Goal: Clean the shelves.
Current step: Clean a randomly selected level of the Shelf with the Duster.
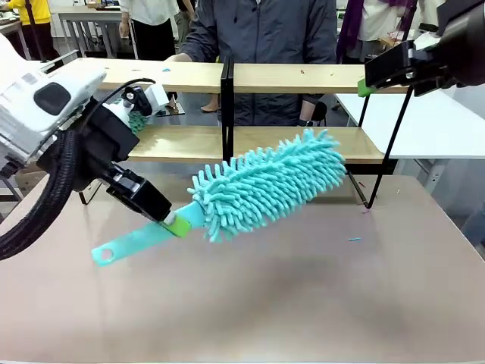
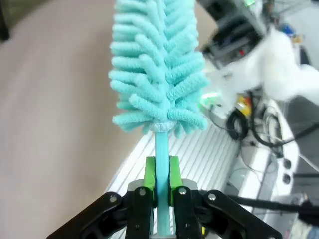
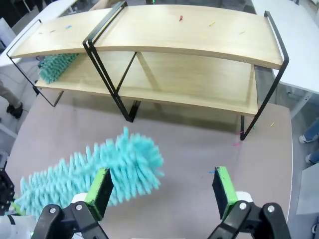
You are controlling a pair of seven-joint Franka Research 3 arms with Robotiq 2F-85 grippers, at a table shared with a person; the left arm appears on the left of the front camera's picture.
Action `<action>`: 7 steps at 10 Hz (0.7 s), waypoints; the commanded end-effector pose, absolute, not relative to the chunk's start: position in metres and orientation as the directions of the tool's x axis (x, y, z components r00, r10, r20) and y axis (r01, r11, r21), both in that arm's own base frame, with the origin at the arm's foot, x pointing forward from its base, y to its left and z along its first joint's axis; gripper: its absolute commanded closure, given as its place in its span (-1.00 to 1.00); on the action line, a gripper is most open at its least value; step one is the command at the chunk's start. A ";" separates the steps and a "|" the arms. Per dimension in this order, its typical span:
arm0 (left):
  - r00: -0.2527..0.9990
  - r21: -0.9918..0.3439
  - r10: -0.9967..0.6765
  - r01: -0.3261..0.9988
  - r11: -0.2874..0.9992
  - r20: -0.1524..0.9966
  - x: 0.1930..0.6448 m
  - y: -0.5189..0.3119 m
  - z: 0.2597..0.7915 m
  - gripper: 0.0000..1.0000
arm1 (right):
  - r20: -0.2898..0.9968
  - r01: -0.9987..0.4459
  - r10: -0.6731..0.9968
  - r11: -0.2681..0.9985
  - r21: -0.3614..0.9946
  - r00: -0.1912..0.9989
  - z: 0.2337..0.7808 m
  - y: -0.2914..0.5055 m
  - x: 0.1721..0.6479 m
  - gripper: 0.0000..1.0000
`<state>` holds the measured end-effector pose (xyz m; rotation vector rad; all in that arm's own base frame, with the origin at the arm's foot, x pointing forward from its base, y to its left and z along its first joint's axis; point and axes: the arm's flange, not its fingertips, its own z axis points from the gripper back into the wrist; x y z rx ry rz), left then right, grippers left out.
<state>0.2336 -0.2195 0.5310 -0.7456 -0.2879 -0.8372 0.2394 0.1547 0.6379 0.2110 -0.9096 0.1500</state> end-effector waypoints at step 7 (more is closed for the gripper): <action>0.473 -0.568 -0.696 0.816 0.113 0.540 0.240 -0.208 0.536 0.75 | 0.794 -0.217 0.037 0.969 0.121 0.607 0.638 0.155 0.240 -1.00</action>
